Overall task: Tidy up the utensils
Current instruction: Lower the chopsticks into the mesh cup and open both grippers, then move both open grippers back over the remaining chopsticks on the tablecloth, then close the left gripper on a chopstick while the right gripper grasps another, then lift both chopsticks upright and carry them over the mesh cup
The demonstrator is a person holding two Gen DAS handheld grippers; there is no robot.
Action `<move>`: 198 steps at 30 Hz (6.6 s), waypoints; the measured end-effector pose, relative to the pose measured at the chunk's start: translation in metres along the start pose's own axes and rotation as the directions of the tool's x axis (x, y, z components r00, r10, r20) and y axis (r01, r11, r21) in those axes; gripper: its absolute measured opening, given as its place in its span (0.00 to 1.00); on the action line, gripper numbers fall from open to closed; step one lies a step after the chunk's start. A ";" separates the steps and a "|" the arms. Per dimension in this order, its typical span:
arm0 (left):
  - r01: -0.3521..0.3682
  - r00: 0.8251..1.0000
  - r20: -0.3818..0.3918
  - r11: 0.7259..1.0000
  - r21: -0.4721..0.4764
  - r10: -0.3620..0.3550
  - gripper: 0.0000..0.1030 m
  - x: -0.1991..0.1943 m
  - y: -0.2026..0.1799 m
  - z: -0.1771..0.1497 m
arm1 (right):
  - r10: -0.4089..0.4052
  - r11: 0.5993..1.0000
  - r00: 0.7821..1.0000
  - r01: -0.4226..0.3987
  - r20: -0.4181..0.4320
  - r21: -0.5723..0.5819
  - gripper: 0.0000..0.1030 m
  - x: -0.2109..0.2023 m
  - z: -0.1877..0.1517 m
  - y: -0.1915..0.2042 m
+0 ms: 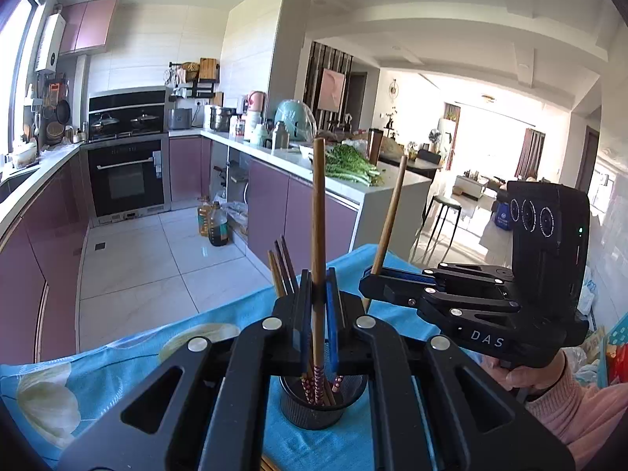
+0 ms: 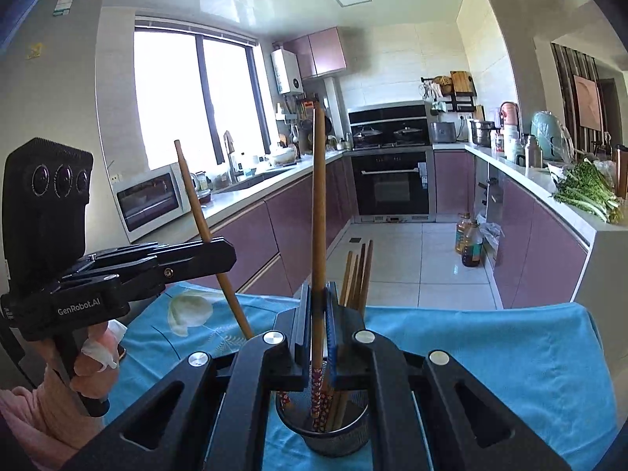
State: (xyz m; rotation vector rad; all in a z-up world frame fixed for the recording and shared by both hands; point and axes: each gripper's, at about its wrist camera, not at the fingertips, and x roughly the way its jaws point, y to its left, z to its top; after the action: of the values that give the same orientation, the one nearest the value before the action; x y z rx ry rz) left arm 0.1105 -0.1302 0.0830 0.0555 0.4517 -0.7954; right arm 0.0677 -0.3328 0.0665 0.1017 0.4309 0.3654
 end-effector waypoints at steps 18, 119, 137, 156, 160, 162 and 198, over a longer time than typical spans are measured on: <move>0.016 0.962 -0.273 1.000 -0.003 -0.016 0.07 0.052 0.016 -0.031 | -0.002 0.999 0.984 0.010 -0.177 0.046 0.06 0.043 -0.020 -0.015; -0.270 0.863 -0.461 0.960 -0.075 0.207 0.32 0.041 0.075 -0.199 | 0.051 0.997 0.883 -0.070 -0.467 -0.024 0.31 0.089 -0.135 0.074; -0.305 0.875 -0.437 0.939 -0.159 0.210 0.08 0.033 0.079 -0.199 | 0.107 0.991 0.895 -0.062 -0.433 0.115 0.04 0.088 -0.130 0.054; -0.249 0.878 -0.449 0.960 -0.131 0.167 0.08 0.034 0.063 -0.206 | 0.034 0.999 0.892 -0.018 -0.451 0.039 0.06 0.088 -0.135 0.060; -0.243 0.877 -0.455 0.960 -0.141 0.155 0.08 0.035 0.066 -0.208 | 0.063 0.996 0.897 -0.027 -0.437 0.089 0.06 0.084 -0.134 0.052; -0.242 0.876 -0.456 0.961 -0.135 0.156 0.08 0.035 0.066 -0.208 | 0.078 0.994 0.904 -0.039 -0.420 0.099 0.06 0.079 -0.130 0.051; -0.154 0.924 -0.370 0.978 -0.141 0.092 0.07 0.020 0.057 -0.163 | 0.151 0.988 0.934 -0.132 -0.323 0.080 0.06 0.051 -0.095 0.056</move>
State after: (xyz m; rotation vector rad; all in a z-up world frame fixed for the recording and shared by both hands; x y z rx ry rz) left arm 0.1026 -0.0689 -0.0792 0.0739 0.8570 -0.6199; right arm 0.0519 -0.2607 -0.0300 0.1282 0.7674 0.5155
